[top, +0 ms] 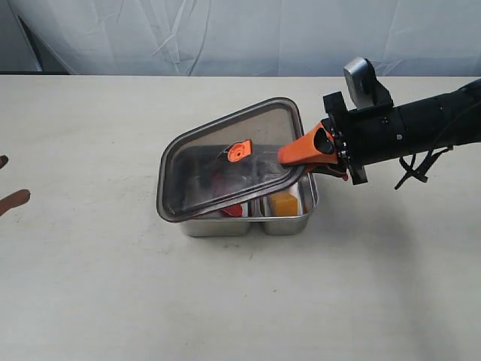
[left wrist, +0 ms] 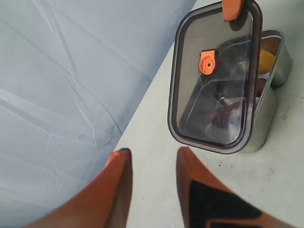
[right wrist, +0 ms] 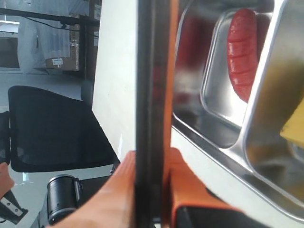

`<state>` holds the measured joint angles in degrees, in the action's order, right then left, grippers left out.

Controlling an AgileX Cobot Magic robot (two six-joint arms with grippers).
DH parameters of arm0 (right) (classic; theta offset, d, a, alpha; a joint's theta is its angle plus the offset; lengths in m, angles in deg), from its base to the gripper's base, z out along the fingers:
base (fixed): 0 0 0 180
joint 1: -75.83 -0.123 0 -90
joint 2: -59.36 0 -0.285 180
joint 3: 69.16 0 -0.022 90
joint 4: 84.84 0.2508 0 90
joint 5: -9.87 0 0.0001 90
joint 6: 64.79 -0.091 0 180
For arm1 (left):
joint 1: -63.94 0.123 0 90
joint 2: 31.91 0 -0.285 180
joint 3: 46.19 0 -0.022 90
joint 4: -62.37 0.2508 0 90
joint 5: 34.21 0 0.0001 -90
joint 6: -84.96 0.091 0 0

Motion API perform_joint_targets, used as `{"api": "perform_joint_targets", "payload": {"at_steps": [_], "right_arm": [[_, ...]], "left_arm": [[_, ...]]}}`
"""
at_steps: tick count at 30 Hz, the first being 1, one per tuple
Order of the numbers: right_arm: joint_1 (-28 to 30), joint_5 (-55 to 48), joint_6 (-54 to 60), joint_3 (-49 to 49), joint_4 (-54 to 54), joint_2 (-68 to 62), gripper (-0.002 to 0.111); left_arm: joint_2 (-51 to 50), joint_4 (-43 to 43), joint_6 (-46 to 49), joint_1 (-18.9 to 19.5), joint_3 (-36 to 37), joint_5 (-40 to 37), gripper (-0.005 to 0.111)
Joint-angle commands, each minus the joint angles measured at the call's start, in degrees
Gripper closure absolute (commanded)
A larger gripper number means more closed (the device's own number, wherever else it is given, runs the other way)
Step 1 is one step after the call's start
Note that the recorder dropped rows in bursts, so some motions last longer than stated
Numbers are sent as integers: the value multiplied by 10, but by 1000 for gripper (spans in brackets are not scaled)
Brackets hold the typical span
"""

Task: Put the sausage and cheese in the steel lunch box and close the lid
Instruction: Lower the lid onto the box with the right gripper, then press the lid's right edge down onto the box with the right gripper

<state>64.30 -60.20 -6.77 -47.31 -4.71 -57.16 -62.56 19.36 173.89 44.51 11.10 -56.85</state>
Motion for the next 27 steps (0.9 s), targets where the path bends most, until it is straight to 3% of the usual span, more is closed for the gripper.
{"api": "perform_joint_targets", "payload": {"at_steps": [1, 22, 27], "right_arm": [[7, 1, 9, 2, -32, 1, 109], [7, 117, -92, 2, -98, 1, 109], [7, 157, -143, 2, -157, 1, 109]], "left_arm": [[2, -2, -5, -1, -2, -1, 75], [2, -2, -5, -1, -2, -9, 75], [2, -2, -5, -1, -2, -9, 75]]}}
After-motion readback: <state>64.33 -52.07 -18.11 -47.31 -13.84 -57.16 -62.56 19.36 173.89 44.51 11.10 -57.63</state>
